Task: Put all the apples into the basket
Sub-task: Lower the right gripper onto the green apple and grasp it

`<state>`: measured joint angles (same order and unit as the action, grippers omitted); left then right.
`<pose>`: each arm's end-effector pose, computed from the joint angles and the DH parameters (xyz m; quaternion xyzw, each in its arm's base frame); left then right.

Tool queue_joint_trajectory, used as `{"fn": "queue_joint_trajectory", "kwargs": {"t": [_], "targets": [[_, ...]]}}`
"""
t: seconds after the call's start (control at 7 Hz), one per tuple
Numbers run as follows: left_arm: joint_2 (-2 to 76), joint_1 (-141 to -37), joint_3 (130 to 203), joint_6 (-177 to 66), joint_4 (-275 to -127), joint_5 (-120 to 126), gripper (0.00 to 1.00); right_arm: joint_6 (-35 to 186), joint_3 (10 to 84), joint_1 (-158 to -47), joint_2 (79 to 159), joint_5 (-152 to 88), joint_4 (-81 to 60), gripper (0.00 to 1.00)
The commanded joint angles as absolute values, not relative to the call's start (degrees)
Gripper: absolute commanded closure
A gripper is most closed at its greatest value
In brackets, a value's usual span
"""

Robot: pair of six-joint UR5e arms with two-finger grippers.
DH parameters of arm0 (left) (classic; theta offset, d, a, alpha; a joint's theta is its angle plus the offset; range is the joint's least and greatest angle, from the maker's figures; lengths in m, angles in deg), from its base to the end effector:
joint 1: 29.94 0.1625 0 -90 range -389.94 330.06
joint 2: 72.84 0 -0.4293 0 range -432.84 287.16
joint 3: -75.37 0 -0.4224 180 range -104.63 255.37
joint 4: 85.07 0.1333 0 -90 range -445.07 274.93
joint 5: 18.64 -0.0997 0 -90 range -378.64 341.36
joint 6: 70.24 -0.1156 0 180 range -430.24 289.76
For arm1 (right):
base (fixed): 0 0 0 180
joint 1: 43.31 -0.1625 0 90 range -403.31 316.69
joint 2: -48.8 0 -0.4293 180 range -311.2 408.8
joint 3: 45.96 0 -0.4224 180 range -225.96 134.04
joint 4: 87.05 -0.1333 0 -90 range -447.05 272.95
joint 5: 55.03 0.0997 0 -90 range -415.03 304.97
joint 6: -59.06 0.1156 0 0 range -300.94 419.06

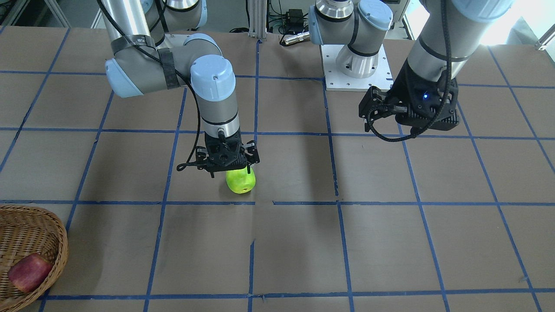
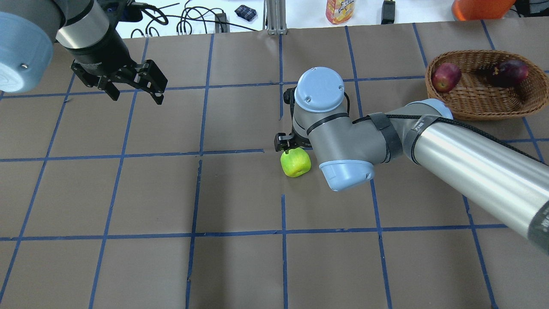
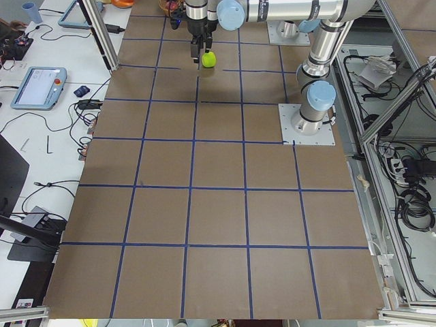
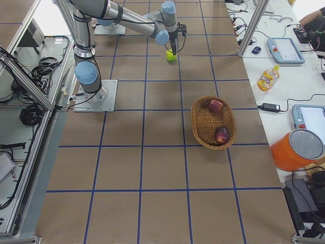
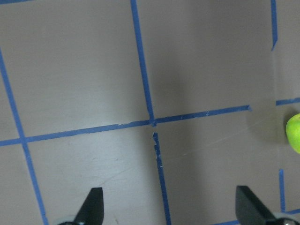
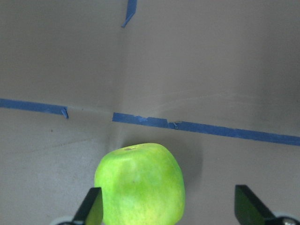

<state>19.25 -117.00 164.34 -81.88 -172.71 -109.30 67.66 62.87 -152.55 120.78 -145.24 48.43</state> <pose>-0.1041 -0.5463 0.4704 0.0758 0.9970 -0.0105 0.0072 0.3188 -0.5102 0.2181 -0.0923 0.9929 -0.0735 0.0163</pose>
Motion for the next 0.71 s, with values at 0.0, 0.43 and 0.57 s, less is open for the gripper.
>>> {"fn": "queue_joint_trajectory", "kwargs": {"t": [0.0, 0.43, 0.57], "targets": [[17.2, -117.0, 164.0, -81.7, -173.0, -109.7, 0.00, 63.7, 62.2, -153.5, 116.3, -140.2, 50.3, 0.00], [16.3, -116.4, 164.0, -81.4, -173.7, -110.0, 0.00, 62.9, 62.6, -153.7, 115.0, -139.8, 51.7, 0.02], [16.5, -116.4, 163.9, -81.3, -173.5, -110.0, 0.00, 63.2, 63.4, -153.7, 114.8, -140.0, 51.7, 0.07]]}}
